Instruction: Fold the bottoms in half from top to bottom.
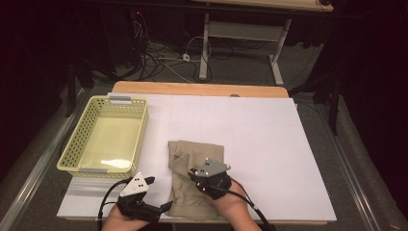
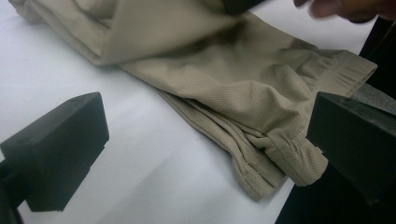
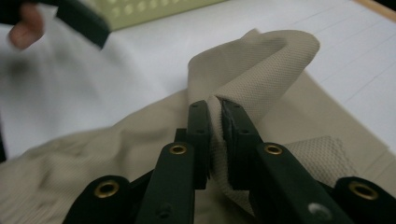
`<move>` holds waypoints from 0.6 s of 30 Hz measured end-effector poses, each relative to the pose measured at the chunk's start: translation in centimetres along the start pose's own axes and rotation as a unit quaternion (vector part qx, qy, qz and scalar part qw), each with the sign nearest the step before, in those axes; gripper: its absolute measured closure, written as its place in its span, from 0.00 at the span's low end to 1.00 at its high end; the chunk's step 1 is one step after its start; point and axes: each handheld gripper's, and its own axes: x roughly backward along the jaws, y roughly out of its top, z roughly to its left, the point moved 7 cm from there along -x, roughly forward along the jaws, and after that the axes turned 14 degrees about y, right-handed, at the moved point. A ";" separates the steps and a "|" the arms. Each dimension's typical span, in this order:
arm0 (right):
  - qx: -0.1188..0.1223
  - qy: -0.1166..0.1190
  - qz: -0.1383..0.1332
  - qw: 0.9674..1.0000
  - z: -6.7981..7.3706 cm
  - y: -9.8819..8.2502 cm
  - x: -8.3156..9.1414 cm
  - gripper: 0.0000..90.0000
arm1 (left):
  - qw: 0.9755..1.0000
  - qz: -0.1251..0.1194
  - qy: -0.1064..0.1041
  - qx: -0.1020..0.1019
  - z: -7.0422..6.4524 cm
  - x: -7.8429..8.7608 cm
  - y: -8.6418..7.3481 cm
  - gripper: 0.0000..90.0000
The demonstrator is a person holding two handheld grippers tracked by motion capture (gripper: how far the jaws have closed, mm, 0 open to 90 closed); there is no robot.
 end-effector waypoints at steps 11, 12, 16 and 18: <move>-0.023 0.024 -0.034 0.999 3.4 -2.7 2.0 0.74 | 1.000 0.004 0.003 -0.002 0.1 -0.4 -0.2 0.00; -0.023 0.018 -0.036 0.999 3.4 -2.9 2.6 0.73 | 1.000 0.005 0.003 -0.001 0.2 -0.4 -0.2 0.00; -0.033 -0.002 -0.048 0.998 3.0 -4.0 4.6 0.68 | 1.000 0.005 0.004 0.000 0.4 -0.6 -0.2 0.00; -0.043 -0.005 -0.052 0.998 2.8 -4.6 5.3 0.66 | 1.000 0.003 0.008 -0.002 0.5 -0.7 -0.2 0.00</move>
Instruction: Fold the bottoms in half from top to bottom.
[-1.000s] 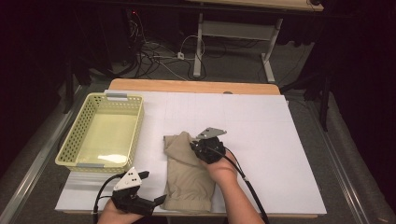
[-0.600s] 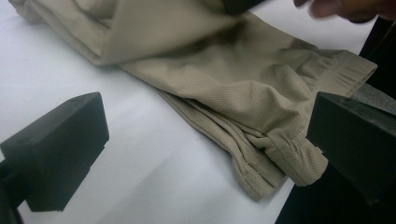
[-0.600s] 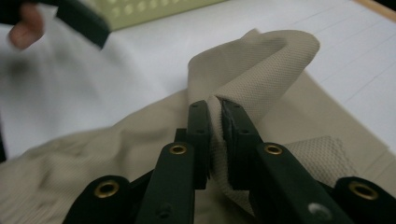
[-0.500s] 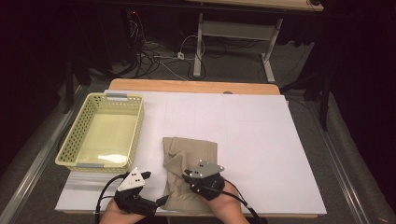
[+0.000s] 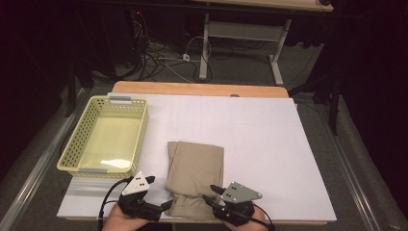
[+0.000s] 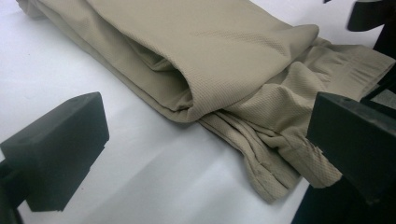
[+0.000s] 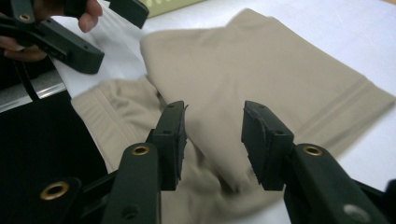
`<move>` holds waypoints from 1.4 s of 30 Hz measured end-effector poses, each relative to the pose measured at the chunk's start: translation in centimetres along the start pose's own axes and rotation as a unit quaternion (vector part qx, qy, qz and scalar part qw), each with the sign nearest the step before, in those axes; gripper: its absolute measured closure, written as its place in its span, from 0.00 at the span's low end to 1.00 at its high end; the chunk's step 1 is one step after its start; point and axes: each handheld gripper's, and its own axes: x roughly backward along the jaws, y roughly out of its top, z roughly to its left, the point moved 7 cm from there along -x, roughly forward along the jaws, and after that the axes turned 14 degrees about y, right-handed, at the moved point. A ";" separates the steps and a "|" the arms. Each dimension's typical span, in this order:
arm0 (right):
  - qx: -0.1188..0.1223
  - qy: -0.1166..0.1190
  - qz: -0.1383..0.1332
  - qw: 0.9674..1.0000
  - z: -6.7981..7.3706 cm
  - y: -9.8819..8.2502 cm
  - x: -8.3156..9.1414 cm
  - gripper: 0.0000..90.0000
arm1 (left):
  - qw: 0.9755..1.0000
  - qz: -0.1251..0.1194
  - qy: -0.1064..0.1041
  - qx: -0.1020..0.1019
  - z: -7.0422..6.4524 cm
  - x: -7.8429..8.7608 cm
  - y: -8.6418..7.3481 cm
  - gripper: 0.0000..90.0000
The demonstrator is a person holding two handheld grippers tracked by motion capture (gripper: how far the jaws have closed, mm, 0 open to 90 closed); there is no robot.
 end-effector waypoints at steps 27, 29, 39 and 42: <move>-0.048 -0.004 -0.008 0.999 -1.4 -2.3 -0.6 0.64 | 0.999 -0.005 -0.025 0.025 0.3 -0.7 0.5 0.34; -0.052 -0.003 -0.006 0.999 -1.4 -2.3 -0.9 0.64 | 0.999 -0.010 -0.033 0.027 0.3 -0.6 0.6 0.38; -0.067 -0.002 0.004 0.998 -1.9 -2.7 -2.1 0.64 | 0.999 -0.002 -0.042 0.020 0.3 -1.6 0.4 0.53; -0.067 -0.001 0.005 0.998 -2.2 -2.7 -2.3 0.65 | 0.999 -0.001 -0.043 0.017 0.3 -1.8 0.5 0.59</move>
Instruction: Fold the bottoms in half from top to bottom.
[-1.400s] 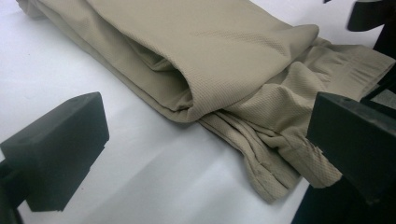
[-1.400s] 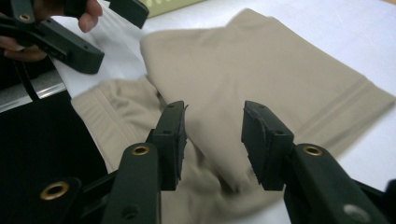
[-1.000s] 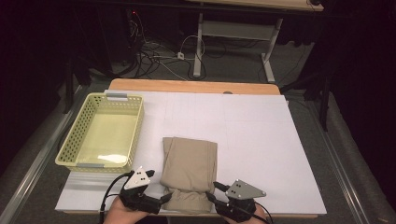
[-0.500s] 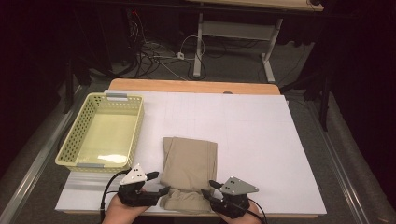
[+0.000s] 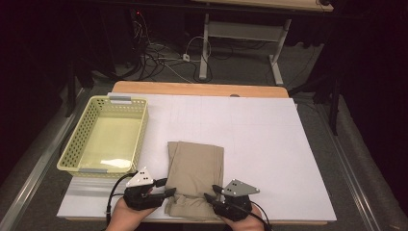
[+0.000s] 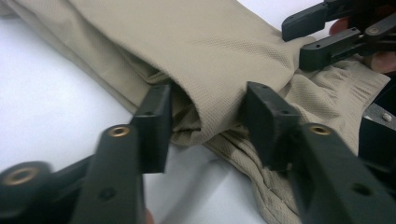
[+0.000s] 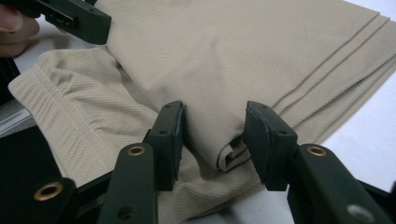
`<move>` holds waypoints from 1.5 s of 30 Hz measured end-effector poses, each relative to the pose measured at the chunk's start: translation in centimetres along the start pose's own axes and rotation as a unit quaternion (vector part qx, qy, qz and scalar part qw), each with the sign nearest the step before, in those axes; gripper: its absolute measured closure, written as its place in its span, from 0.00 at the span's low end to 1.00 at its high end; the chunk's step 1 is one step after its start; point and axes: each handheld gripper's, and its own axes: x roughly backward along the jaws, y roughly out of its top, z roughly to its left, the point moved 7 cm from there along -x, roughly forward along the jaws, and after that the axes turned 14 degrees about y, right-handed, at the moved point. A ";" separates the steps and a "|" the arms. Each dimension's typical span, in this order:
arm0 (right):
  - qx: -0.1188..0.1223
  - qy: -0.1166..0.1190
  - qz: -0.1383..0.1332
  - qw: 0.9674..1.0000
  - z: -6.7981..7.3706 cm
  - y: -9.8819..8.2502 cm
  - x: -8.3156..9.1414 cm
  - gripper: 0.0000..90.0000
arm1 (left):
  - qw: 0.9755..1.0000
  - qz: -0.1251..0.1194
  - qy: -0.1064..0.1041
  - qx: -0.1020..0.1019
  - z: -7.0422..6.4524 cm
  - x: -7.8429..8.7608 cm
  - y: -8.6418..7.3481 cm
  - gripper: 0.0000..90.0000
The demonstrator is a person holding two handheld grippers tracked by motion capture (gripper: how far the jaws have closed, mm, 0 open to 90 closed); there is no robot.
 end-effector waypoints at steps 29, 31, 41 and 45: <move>-0.009 -0.011 0.007 1.000 -0.4 -0.4 0.2 0.78 | 1.000 0.001 0.019 -0.012 -0.6 -0.2 -0.1 0.86; -0.009 -0.012 0.009 1.000 -0.3 -0.5 0.2 0.80 | 1.000 0.000 0.019 -0.013 -0.6 -0.1 -0.2 0.86; 0.004 -0.012 -0.023 1.000 -0.1 0.4 1.4 0.96 | 0.999 -0.025 0.014 -0.016 -1.1 0.6 0.9 0.85; 0.010 -0.013 -0.041 0.999 0.2 1.1 2.5 0.96 | 0.999 -0.031 0.011 -0.023 -1.6 1.2 1.6 0.85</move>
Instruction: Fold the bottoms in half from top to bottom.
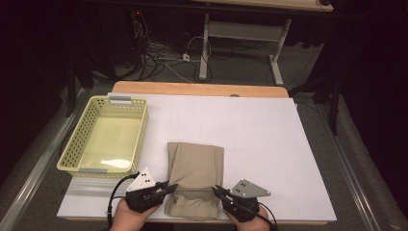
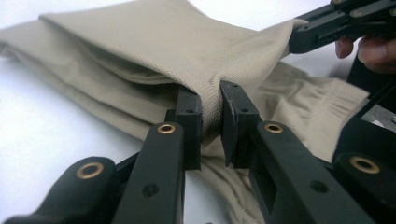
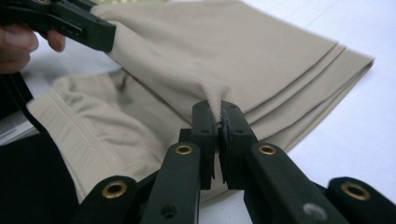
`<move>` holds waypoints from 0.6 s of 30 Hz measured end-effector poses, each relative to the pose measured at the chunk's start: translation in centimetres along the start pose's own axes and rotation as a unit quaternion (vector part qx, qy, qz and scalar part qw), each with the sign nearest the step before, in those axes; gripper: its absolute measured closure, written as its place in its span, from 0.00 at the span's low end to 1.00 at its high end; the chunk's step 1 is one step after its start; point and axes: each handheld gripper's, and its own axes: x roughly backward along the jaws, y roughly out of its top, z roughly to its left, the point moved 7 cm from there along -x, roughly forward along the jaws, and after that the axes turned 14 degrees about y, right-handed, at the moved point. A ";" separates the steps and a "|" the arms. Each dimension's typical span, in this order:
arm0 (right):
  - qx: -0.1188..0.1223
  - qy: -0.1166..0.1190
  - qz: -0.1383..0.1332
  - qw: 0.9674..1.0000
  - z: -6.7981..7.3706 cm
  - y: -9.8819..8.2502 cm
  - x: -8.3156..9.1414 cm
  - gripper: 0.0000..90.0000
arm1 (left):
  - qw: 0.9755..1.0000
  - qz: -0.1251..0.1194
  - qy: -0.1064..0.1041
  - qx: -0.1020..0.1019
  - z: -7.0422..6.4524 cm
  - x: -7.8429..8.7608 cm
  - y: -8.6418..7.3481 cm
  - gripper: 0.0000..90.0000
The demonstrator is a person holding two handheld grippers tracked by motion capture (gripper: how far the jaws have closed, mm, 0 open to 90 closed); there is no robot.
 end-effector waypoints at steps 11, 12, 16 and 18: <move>0.036 0.003 -0.007 0.999 2.3 1.4 2.2 0.96 | 0.999 0.009 -0.012 -0.031 -1.4 2.5 1.0 0.86; 0.040 0.003 -0.004 0.999 2.5 1.3 2.2 0.96 | 0.999 0.014 -0.014 -0.033 -1.5 2.5 0.7 0.86; 0.041 0.008 0.015 0.999 3.2 0.0 1.9 0.96 | 0.998 0.039 -0.020 -0.041 -2.0 2.3 -1.3 0.85; 0.039 0.012 0.024 0.999 3.6 -0.8 1.6 0.96 | 0.998 0.043 -0.025 -0.035 -2.1 2.2 -2.1 0.85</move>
